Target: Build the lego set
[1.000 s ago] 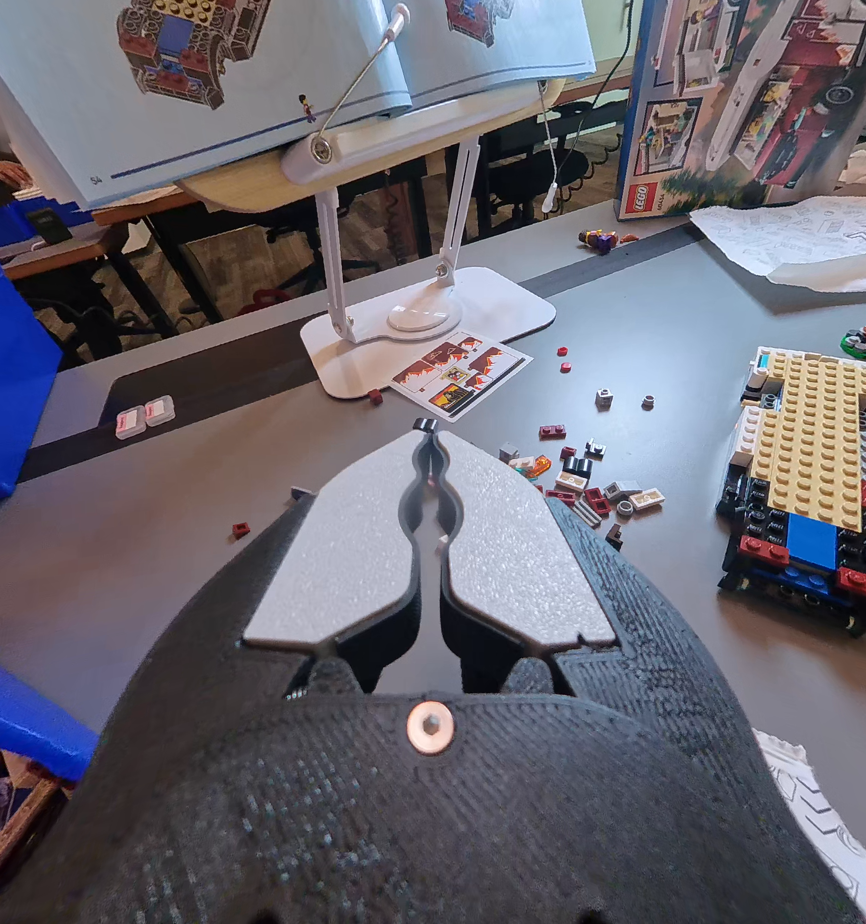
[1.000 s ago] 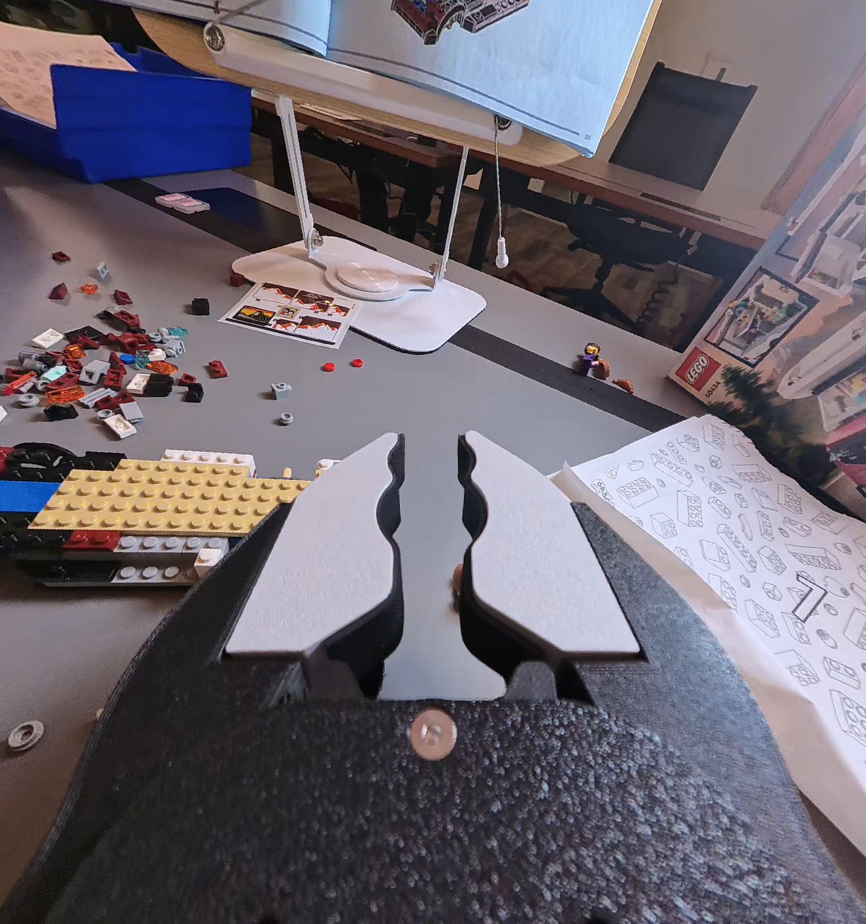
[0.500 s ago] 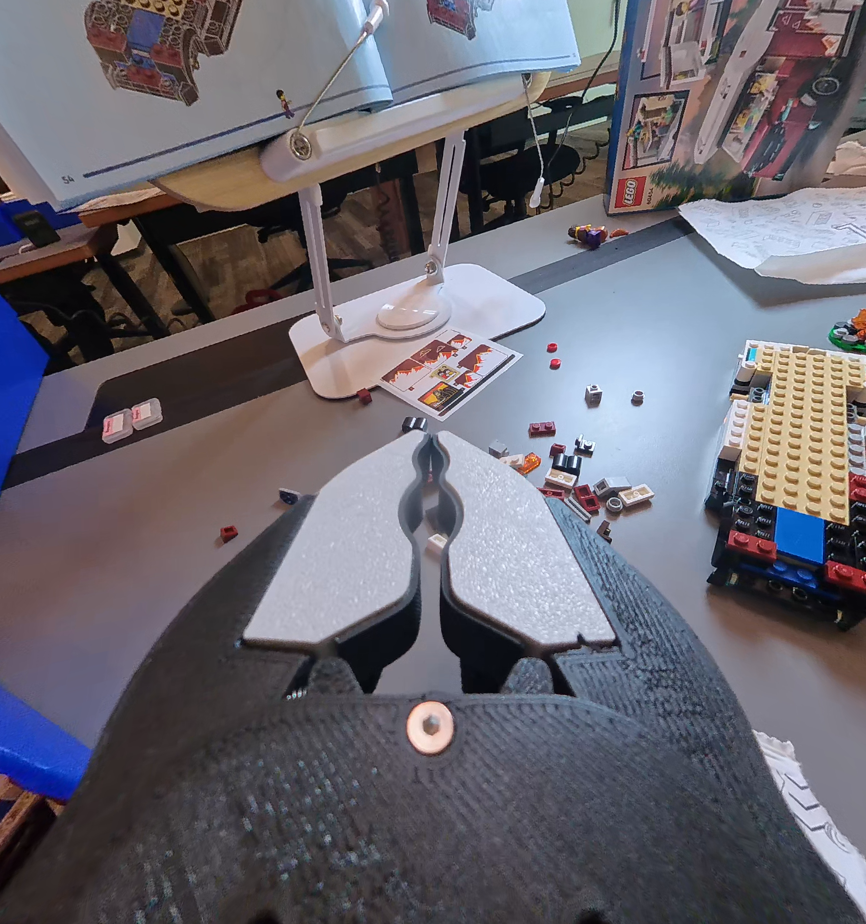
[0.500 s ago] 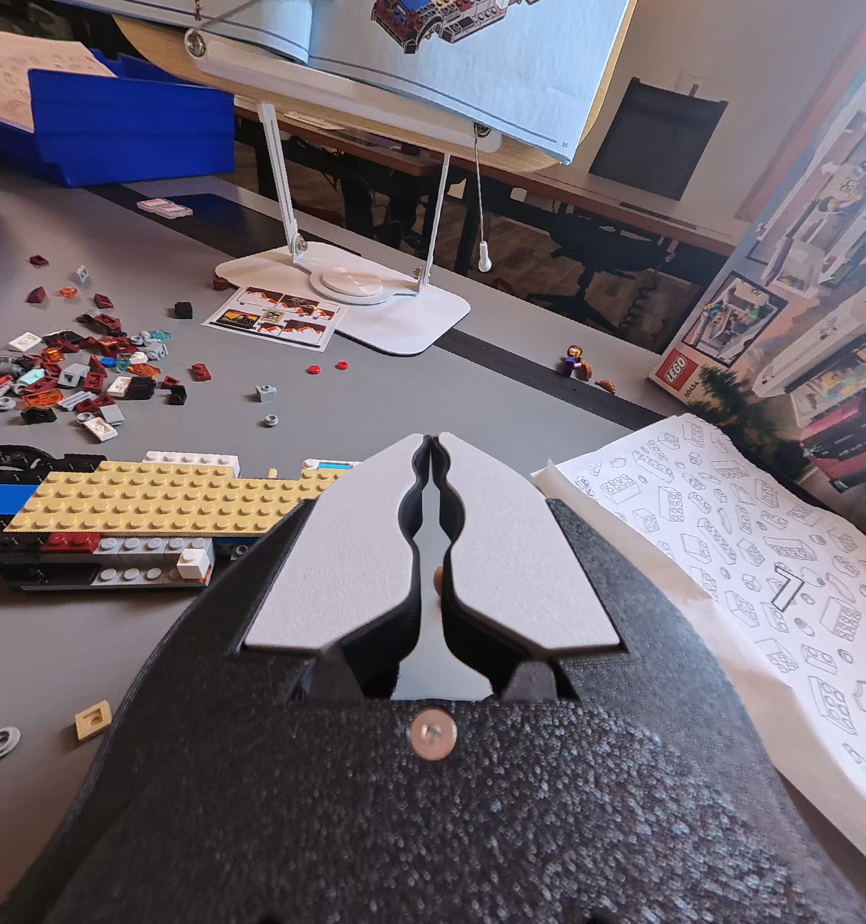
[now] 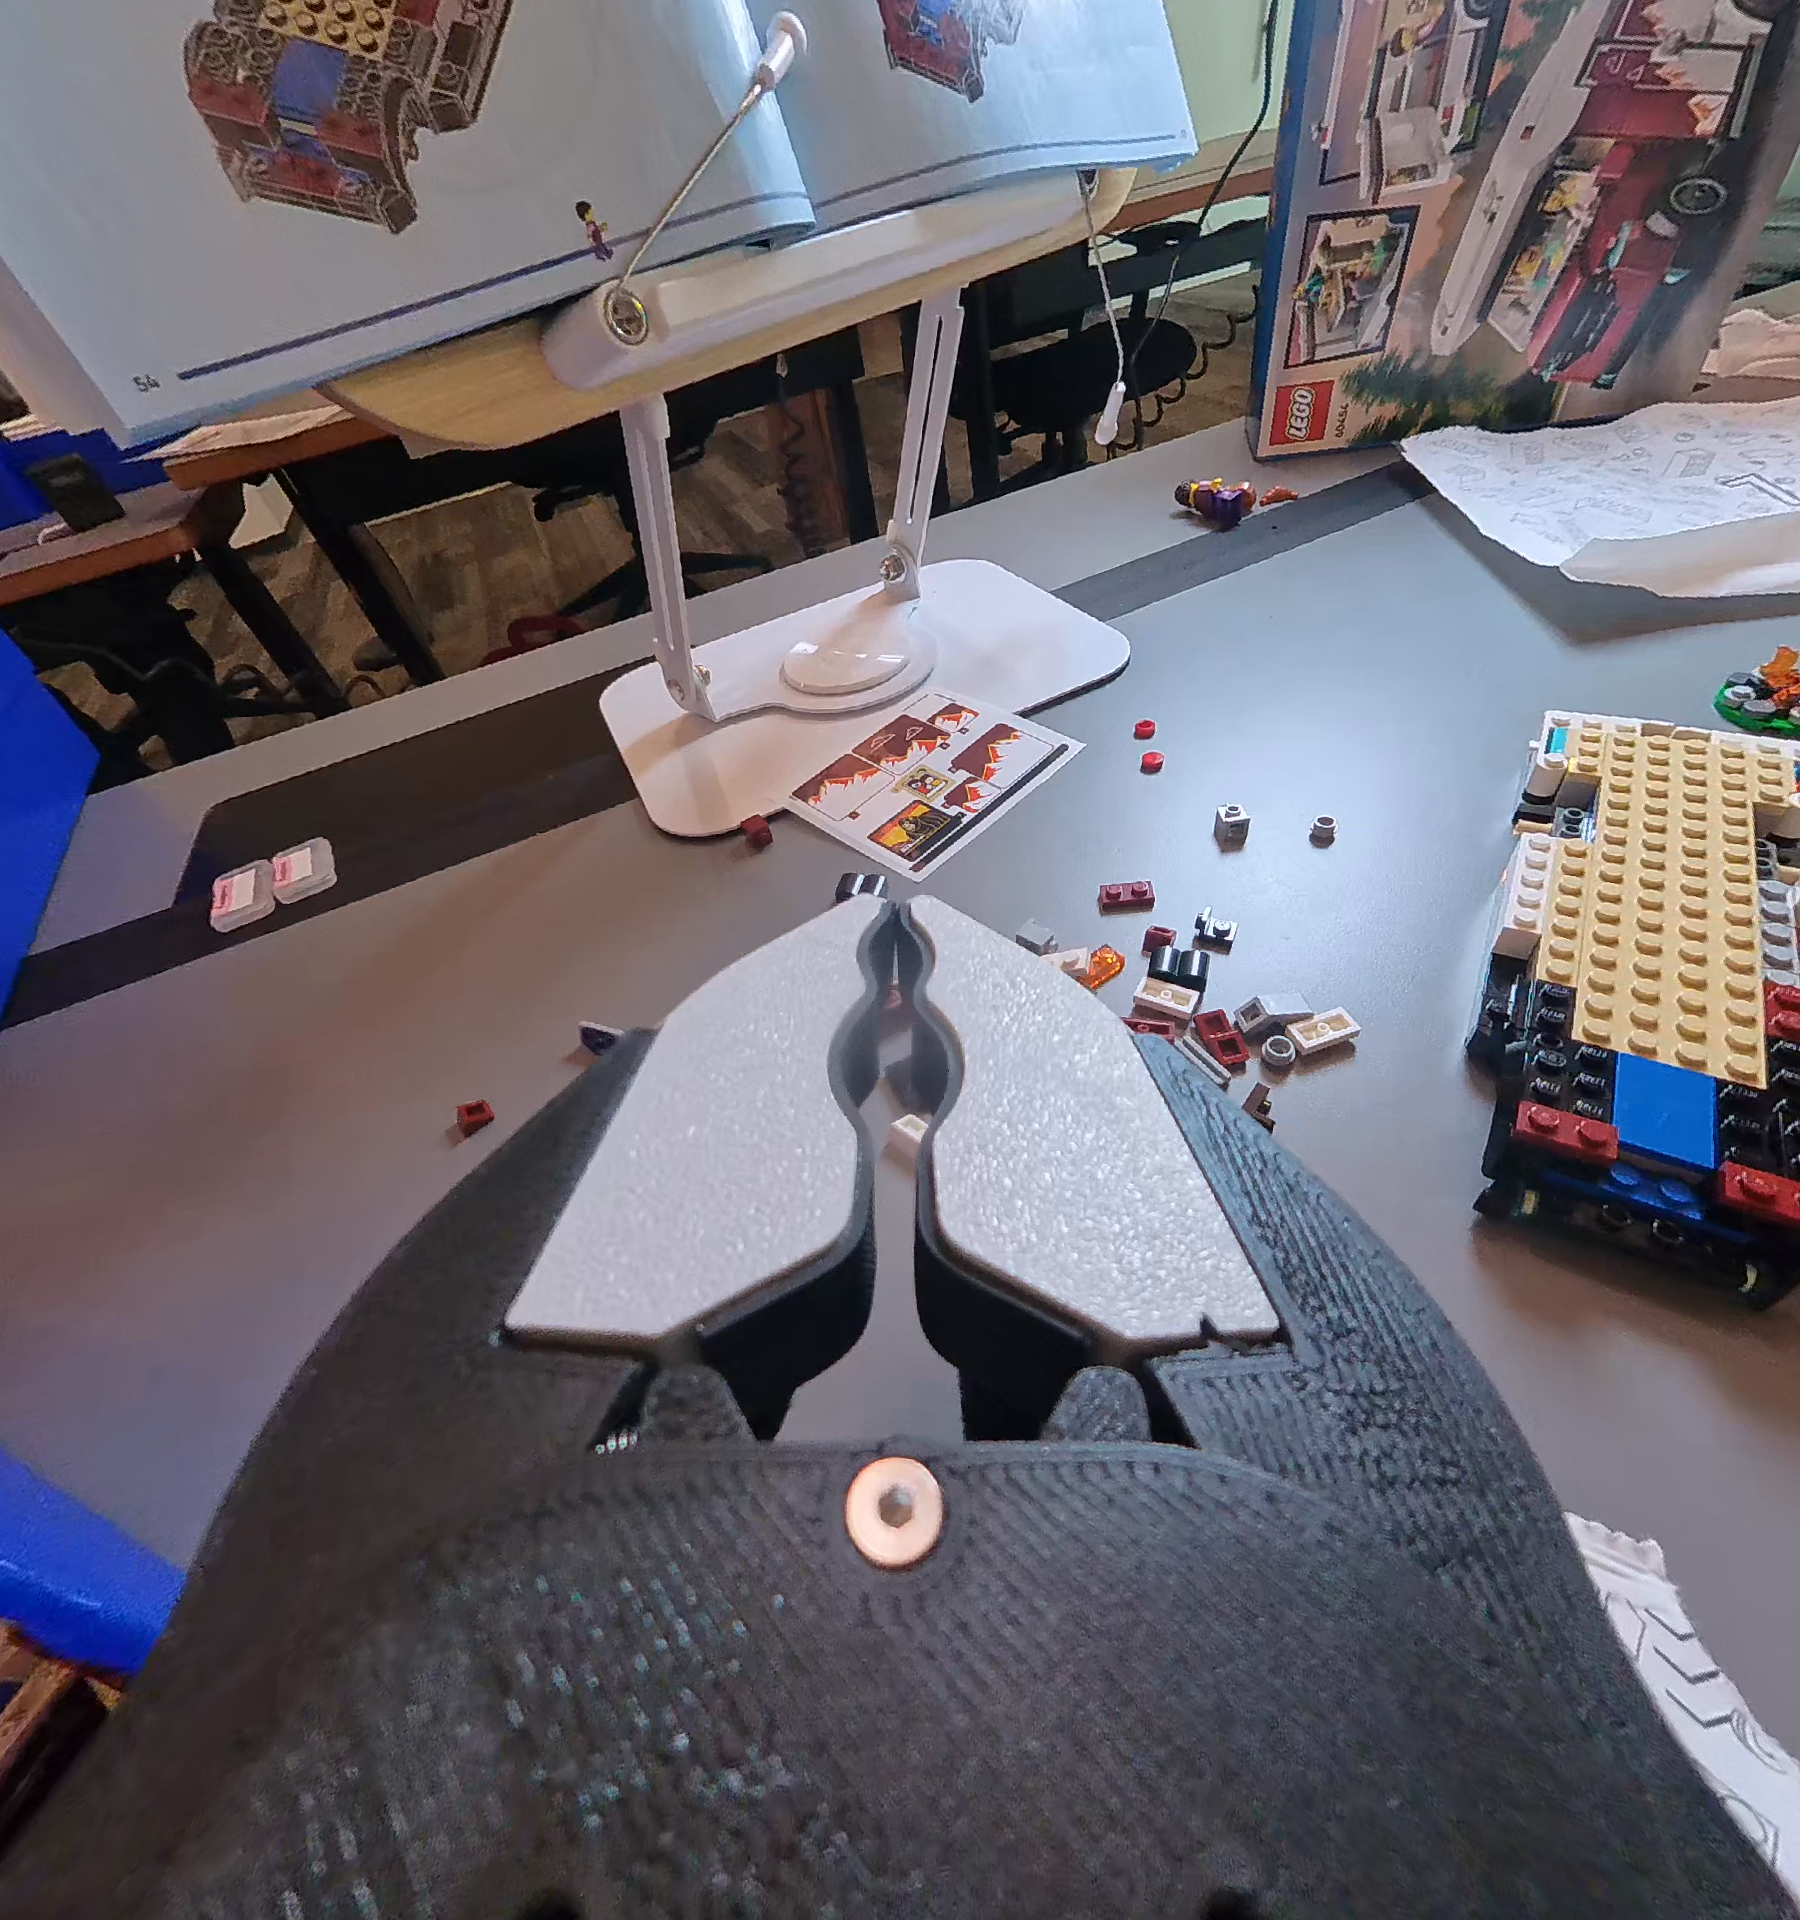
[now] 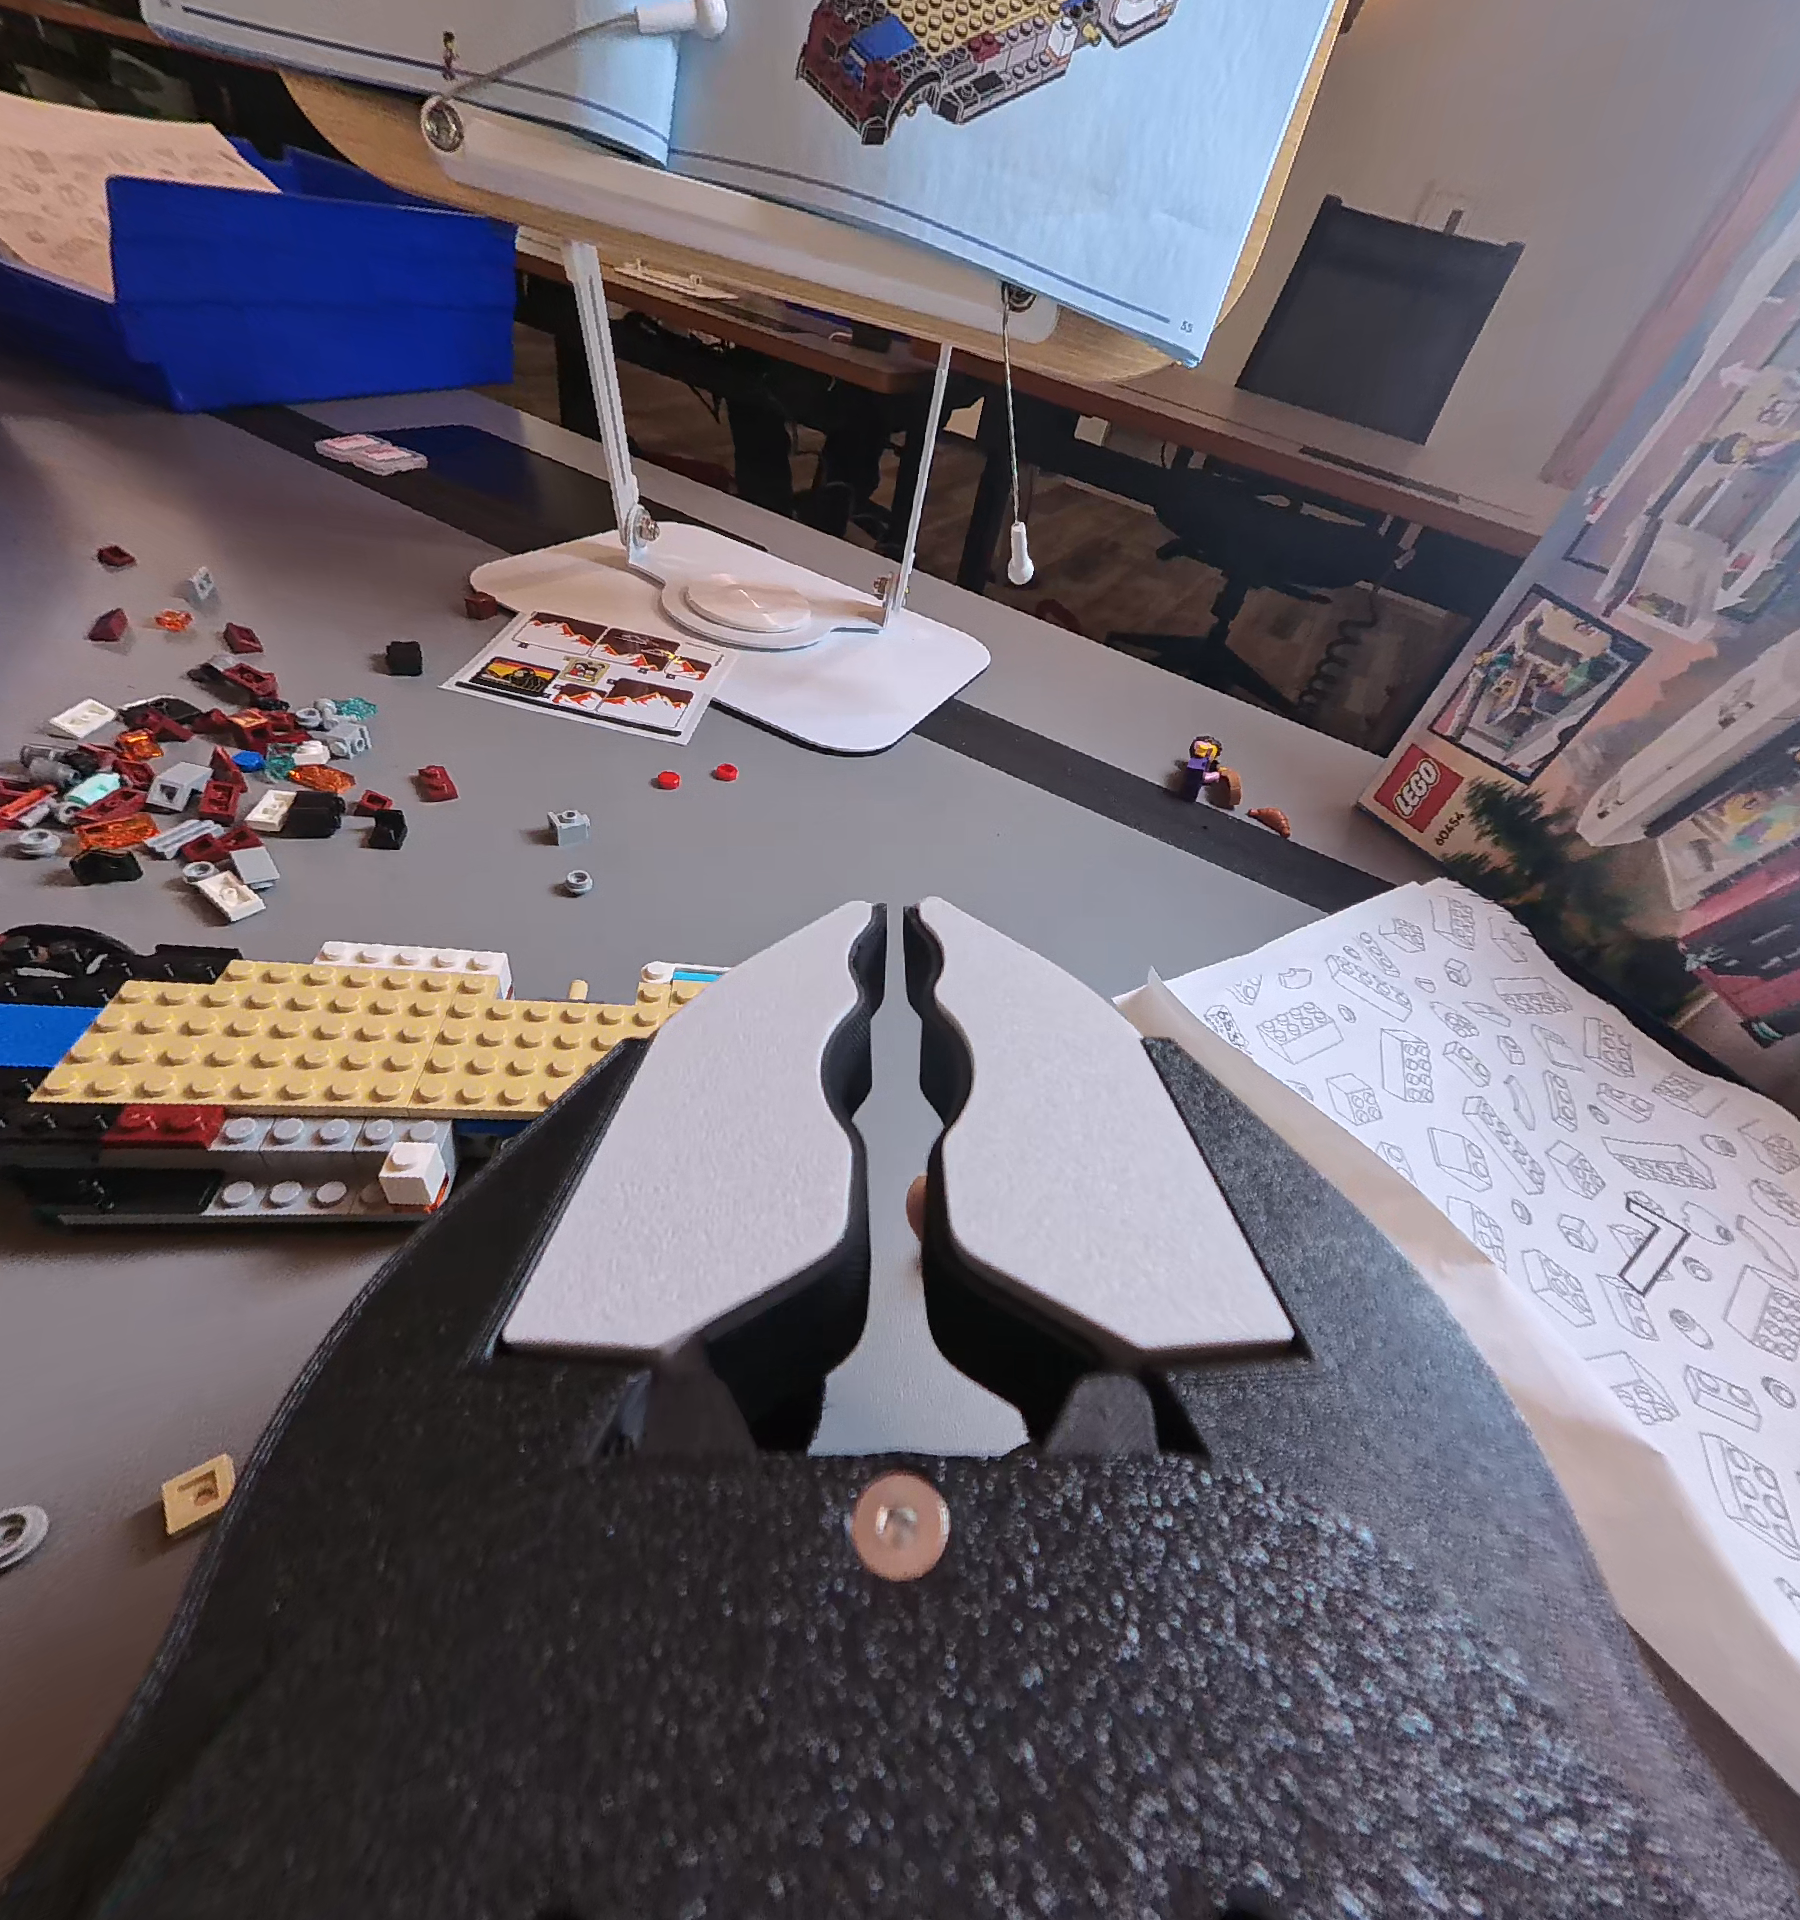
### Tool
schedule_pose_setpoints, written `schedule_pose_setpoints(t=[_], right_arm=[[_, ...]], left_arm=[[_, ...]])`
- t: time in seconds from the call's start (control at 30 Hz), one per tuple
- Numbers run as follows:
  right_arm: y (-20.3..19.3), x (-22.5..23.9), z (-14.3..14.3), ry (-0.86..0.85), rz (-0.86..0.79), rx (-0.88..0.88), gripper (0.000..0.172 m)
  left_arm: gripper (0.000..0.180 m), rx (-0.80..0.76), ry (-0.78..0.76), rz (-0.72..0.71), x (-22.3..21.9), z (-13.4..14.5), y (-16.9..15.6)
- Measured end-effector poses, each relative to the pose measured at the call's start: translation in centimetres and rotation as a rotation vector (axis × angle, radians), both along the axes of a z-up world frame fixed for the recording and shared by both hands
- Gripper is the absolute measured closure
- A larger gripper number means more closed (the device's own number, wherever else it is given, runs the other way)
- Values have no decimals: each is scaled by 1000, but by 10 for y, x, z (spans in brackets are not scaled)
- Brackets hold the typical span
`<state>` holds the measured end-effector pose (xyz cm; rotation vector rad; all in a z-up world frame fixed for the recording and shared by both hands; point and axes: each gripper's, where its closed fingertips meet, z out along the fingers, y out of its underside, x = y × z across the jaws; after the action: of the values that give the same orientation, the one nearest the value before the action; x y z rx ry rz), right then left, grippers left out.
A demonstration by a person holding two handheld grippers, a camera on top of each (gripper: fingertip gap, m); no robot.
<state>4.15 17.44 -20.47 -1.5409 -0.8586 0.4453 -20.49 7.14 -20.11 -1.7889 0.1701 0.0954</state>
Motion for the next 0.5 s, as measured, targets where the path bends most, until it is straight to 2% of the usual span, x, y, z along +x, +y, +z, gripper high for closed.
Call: schedule_pose_setpoints(t=[0.5], right_arm=[[1, 2, 3, 22, -3, 8, 166]], left_arm=[[180, 8, -23, 4, -4, 3, -1]])
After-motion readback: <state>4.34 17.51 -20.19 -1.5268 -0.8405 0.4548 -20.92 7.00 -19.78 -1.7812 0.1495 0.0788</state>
